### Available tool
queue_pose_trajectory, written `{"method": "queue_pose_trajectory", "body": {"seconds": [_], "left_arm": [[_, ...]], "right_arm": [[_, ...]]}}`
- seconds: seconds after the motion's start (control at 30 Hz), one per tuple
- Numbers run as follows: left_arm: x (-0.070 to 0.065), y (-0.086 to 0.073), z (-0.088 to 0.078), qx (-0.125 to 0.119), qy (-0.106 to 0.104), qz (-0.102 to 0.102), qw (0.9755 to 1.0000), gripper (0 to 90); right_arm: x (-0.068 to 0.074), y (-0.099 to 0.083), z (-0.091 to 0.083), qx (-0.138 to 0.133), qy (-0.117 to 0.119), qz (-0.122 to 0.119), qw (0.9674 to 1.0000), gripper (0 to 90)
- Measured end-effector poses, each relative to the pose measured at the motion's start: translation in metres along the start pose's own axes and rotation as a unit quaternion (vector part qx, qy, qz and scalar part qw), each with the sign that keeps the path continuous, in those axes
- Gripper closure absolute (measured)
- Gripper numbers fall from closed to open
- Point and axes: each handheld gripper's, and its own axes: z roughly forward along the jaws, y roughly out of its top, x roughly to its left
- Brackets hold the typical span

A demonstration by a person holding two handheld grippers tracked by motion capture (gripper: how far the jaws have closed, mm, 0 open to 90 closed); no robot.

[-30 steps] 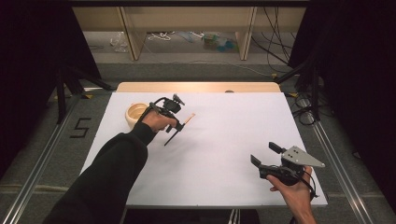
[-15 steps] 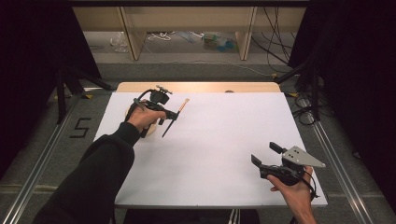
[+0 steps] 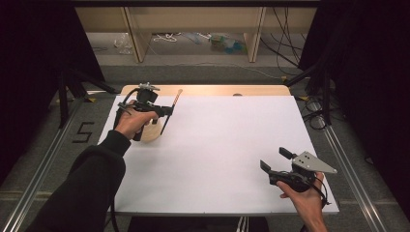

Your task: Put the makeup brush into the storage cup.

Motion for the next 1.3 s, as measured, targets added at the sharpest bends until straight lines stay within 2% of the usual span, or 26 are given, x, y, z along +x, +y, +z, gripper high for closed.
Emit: {"method": "queue_pose_trajectory", "body": {"seconds": [0.17, 0.3, 0.33, 0.37, 0.4, 0.43, 0.47, 0.5, 0.63, 0.7, 0.73, 1.0, 1.03, 1.1, 1.23, 1.3], "left_arm": [[0.003, -0.005, -0.007, -0.029, 0.001, -0.008, 0.9995, 82.9], [0.003, -0.008, -0.014, -0.062, 0.004, -0.016, 0.9980, 82.9], [0.019, -0.003, -0.023, -0.075, 0.124, 0.099, 0.9844, 82.9], [0.019, -0.004, -0.025, -0.082, 0.134, 0.098, 0.9827, 82.8], [0.020, -0.005, -0.026, -0.090, 0.128, 0.098, 0.9828, 82.9], [0.022, -0.005, -0.027, -0.093, 0.102, 0.102, 0.9852, 82.9], [0.006, -0.011, -0.023, -0.094, 0.013, -0.020, 0.9953, 82.9], [0.007, -0.012, -0.025, -0.104, 0.015, -0.026, 0.9941, 82.9], [0.011, -0.016, -0.030, -0.123, 0.023, -0.028, 0.9918, 82.8], [0.012, -0.019, -0.032, -0.135, 0.023, -0.037, 0.9899, 82.8], [0.013, -0.020, -0.033, -0.138, 0.029, -0.034, 0.9895, 82.8], [0.020, -0.028, -0.042, -0.184, 0.051, -0.042, 0.9808, 82.9], [0.021, -0.028, -0.042, -0.187, 0.048, -0.043, 0.9802, 82.8], [0.021, -0.029, -0.044, -0.190, 0.056, -0.038, 0.9795, 82.8], [0.027, -0.030, -0.046, -0.204, 0.062, -0.044, 0.9760, 82.8], [0.029, -0.031, -0.046, -0.209, 0.068, -0.043, 0.9746, 82.9]], "right_arm": [[0.000, 0.000, 0.000, 0.000, -0.001, 0.001, 1.0000, 17.7], [0.000, 0.000, 0.000, 0.000, 0.000, 0.001, 1.0000, 17.7], [0.000, 0.000, 0.000, 0.000, 0.000, 0.001, 1.0000, 17.7], [0.000, 0.000, 0.000, 0.000, 0.000, 0.001, 1.0000, 17.7], [0.000, 0.000, 0.000, 0.000, 0.000, 0.001, 1.0000, 17.7], [0.000, 0.000, 0.000, 0.000, 0.000, 0.001, 1.0000, 17.7], [0.000, 0.000, 0.000, -0.003, -0.001, -0.002, 1.0000, 17.7], [-0.001, 0.000, 0.000, -0.005, -0.002, -0.004, 1.0000, 17.7], [0.000, 0.000, 0.000, -0.001, -0.001, -0.001, 1.0000, 17.7], [0.000, 0.000, 0.000, 0.000, 0.000, 0.001, 1.0000, 17.7], [0.000, 0.000, 0.000, -0.002, -0.001, -0.001, 1.0000, 17.7], [0.000, 0.000, 0.000, -0.002, -0.002, -0.001, 1.0000, 17.7], [0.000, -0.001, 0.002, -0.017, 0.001, 0.003, 0.9999, 17.7], [0.000, -0.001, 0.001, -0.012, 0.000, 0.007, 0.9999, 17.7], [0.000, -0.001, 0.002, -0.018, 0.002, 0.003, 0.9998, 17.7], [0.000, 0.000, 0.001, -0.010, -0.001, 0.003, 0.9999, 17.7]]}}
